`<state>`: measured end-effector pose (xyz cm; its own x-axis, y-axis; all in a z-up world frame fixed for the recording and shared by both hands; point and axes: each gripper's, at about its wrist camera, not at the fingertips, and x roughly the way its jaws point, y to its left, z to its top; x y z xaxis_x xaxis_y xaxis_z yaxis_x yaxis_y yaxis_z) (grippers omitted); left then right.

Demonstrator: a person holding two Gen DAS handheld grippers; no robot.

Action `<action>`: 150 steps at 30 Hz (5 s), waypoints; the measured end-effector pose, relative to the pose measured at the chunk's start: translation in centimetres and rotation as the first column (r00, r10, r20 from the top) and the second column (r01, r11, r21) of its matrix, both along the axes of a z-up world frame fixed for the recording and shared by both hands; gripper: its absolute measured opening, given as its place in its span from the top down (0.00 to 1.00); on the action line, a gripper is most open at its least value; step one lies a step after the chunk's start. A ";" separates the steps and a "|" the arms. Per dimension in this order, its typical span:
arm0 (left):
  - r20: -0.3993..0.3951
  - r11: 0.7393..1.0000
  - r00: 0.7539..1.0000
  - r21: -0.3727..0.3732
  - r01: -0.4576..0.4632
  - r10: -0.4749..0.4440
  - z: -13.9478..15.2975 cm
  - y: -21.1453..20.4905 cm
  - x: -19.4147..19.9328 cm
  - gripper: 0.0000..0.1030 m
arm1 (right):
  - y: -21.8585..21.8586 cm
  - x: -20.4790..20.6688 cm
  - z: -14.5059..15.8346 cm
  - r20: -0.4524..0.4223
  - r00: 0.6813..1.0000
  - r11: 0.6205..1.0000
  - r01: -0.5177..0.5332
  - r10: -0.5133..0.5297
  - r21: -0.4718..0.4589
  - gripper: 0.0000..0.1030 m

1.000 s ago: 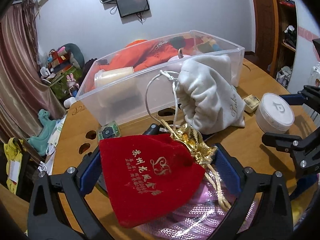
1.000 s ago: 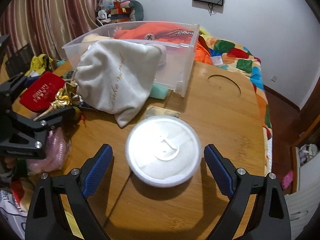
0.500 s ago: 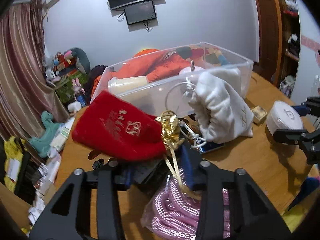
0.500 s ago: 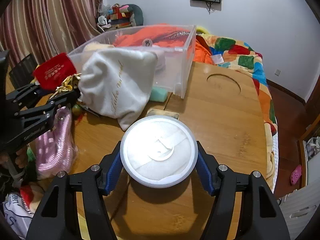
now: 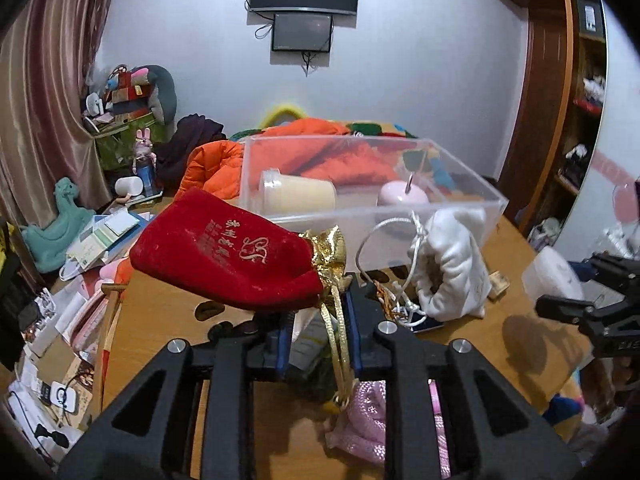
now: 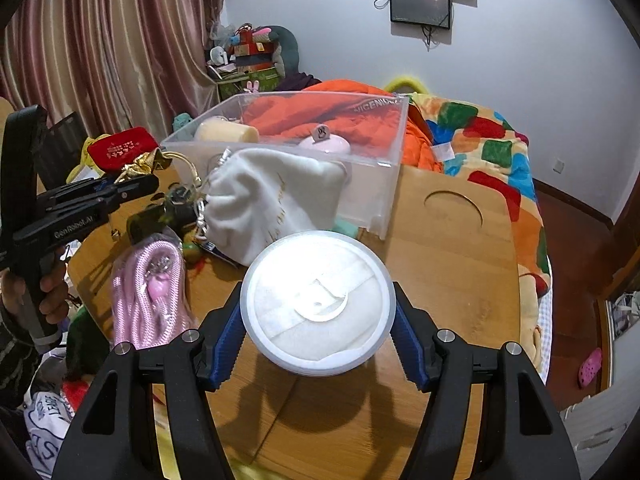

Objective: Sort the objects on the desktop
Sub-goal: 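Carry the red pouch in the left gripper to the bin while the right carries the white container, then open the left gripper to drop the red pouch in the bin while the right releases the white container, then withdraw both grippers from the bin toward the green bottle and soap bar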

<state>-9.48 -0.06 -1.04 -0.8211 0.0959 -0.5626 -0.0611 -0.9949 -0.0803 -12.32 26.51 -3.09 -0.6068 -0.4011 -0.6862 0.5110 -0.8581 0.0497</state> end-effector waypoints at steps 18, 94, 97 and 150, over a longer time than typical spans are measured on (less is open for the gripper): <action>-0.082 1.000 0.996 -0.010 0.029 -0.029 3.0 -1.0 0.8 0.78 | -1.7 -1.0 2.9 -0.047 0.999 1.000 -0.022 0.022 -0.006 0.39; 0.208 0.960 0.942 -0.039 0.277 -0.264 1.5 4.6 -14.7 0.64 | -9.7 -17.5 1.2 -0.031 0.999 0.975 -0.037 0.044 0.217 0.38; 0.202 0.962 0.944 -0.025 0.273 -0.262 1.8 4.2 -14.6 0.60 | -9.4 -17.3 1.5 -0.036 0.999 0.975 -0.031 0.040 0.219 0.35; 0.146 0.970 0.974 -0.148 0.193 -0.171 -0.5 -0.4 -1.5 0.12 | -1.5 -1.5 -0.2 -0.119 0.989 0.975 0.115 -0.093 0.192 0.14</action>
